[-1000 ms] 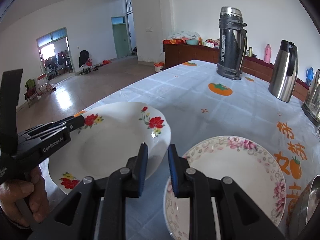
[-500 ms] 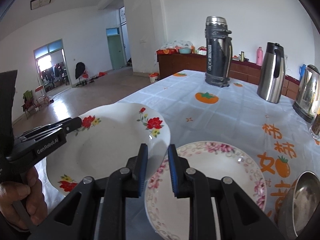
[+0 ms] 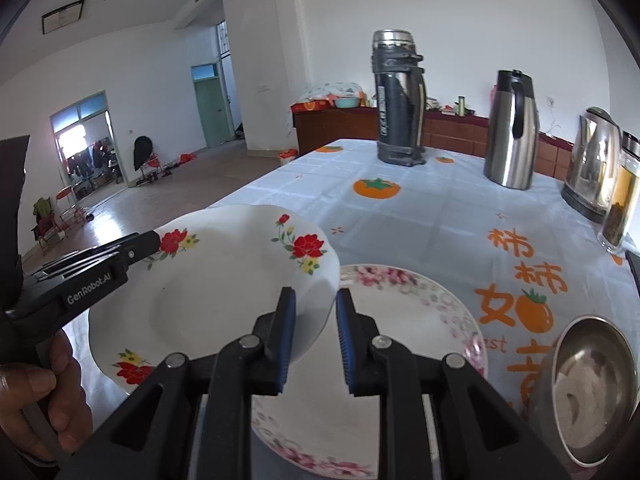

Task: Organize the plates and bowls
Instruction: 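Lower the white red-flower plate onto the plate stack with the left gripper, then hold the white red-flower plate flat on the stack with the left gripper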

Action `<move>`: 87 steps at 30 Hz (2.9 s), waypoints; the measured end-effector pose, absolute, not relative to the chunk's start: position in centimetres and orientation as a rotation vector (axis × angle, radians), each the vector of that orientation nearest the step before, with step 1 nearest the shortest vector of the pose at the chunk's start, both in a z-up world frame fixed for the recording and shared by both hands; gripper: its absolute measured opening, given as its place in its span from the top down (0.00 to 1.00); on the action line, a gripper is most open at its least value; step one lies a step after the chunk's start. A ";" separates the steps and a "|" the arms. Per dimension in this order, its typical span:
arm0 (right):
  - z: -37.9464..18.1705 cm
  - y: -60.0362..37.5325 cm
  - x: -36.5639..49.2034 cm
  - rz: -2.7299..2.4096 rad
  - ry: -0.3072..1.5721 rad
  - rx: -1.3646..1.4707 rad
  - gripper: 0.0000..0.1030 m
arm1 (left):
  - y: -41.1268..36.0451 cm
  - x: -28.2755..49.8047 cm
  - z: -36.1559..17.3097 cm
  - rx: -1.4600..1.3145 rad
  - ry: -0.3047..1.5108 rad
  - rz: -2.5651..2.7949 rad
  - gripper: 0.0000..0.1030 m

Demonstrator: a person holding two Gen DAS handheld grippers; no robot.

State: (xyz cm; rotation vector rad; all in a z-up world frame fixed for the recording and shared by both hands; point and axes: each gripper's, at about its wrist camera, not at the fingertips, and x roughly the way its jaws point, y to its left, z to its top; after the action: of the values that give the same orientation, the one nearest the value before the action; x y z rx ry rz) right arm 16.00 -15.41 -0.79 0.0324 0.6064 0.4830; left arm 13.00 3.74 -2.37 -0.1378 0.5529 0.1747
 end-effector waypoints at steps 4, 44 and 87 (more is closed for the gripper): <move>-1.1 -16.7 15.9 0.460 0.613 0.047 0.80 | 2.5 13.2 -2.3 -0.126 0.552 0.155 0.79; -1.8 -23.1 16.1 0.325 0.603 0.115 0.80 | -4.2 15.7 -3.3 -0.063 0.569 0.047 0.79; -2.4 -24.7 15.8 0.275 0.609 0.116 0.80 | -6.3 16.1 -4.0 -0.033 0.564 -0.005 0.79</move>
State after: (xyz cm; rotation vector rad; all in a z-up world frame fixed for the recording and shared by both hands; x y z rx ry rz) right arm 15.81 -24.72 -2.40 0.1157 0.6093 0.2748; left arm 16.14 -6.31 -4.00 -0.0330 0.5640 -0.0053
